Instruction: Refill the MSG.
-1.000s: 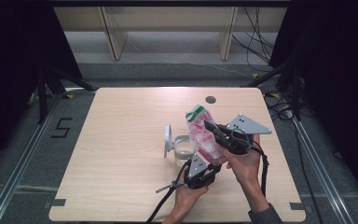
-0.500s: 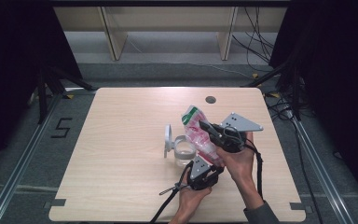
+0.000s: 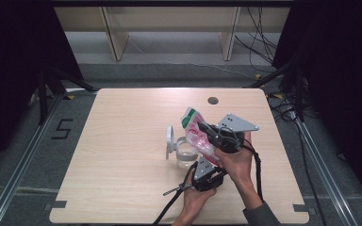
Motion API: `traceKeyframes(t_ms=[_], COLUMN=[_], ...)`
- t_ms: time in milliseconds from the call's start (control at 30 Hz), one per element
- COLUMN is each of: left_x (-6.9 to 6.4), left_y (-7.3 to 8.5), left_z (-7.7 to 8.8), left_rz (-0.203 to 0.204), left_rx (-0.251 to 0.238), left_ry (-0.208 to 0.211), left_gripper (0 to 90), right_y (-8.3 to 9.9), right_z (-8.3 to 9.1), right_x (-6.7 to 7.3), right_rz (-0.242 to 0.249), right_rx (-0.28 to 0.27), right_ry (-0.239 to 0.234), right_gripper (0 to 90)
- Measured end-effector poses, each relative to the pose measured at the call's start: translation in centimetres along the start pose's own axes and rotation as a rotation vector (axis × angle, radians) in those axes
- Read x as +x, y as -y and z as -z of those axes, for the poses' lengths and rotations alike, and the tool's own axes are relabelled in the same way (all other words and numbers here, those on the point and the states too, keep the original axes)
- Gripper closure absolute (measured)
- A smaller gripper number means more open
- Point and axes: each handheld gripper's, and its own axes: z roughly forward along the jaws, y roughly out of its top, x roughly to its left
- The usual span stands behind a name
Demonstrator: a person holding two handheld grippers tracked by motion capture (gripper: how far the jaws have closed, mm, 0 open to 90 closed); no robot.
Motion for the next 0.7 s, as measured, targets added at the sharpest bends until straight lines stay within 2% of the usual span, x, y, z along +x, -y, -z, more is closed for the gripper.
traceKeyframes(t_ms=[367,433,467,500,633,700], left_x=[0.08,0.09,0.08,0.08,0.09,0.05], left_y=[-0.03,-0.06,-0.09,-0.11,-0.14,-0.17], left_z=[-0.07,-0.11,-0.13,-0.15,-0.23,-0.26], left_rz=[0.002,0.004,0.005,0.007,0.004,-0.001], left_rx=[-0.004,-0.005,-0.004,-0.004,-0.006,-0.004], left_ry=[0.003,0.009,0.010,0.011,0.012,0.013], left_gripper=[79.4,79.4,79.4,79.4,79.3,79.4], right_y=[0.01,0.00,-0.04,-0.02,-0.01,-0.02], right_z=[-0.54,-0.55,-0.64,-0.66,-0.96,-0.91], right_x=[0.04,0.23,0.09,0.24,0.24,0.31], right_rz=[0.004,-0.005,0.026,0.002,0.011,0.000], right_rx=[-0.001,-0.002,0.000,0.010,0.009,0.026], right_ry=[-0.006,0.011,0.004,0.006,-0.013,0.006], right_gripper=[90.0,90.0,90.0,90.0,90.0,90.0])
